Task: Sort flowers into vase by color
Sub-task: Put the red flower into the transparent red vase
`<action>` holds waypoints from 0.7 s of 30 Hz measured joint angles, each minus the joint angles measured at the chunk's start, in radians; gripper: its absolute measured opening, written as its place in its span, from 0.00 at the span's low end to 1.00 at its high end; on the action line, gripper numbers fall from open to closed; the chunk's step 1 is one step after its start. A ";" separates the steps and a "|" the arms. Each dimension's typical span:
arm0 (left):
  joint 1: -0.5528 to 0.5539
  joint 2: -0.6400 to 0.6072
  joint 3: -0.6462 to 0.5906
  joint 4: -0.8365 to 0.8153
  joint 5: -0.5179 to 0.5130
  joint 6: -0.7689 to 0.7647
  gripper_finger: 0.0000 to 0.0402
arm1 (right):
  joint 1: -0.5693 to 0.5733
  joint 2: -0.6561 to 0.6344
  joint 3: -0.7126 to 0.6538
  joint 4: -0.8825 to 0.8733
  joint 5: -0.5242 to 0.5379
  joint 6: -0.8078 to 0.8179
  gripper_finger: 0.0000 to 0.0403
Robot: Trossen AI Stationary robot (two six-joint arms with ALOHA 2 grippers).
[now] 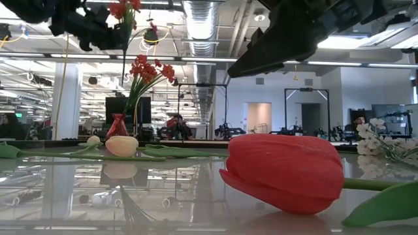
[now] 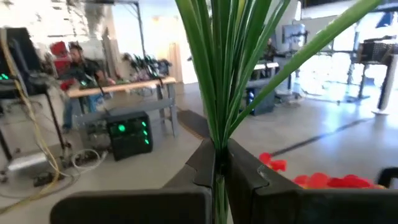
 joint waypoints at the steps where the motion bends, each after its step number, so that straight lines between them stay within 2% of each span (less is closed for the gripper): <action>1: -0.002 0.003 -0.007 0.013 -0.004 0.001 0.00 | 0.001 0.000 0.000 0.000 0.000 0.000 0.37; 11: -0.071 0.061 -0.006 0.028 -0.183 0.054 0.00 | 0.005 0.000 0.000 0.002 -0.001 0.008 0.37; 15: -0.083 0.128 -0.005 0.124 -0.270 0.075 0.00 | 0.010 0.000 0.000 0.002 -0.001 0.017 0.37; 21: -0.048 0.224 0.004 0.200 -0.308 0.059 0.00 | 0.021 0.000 0.000 0.002 -0.001 0.020 0.37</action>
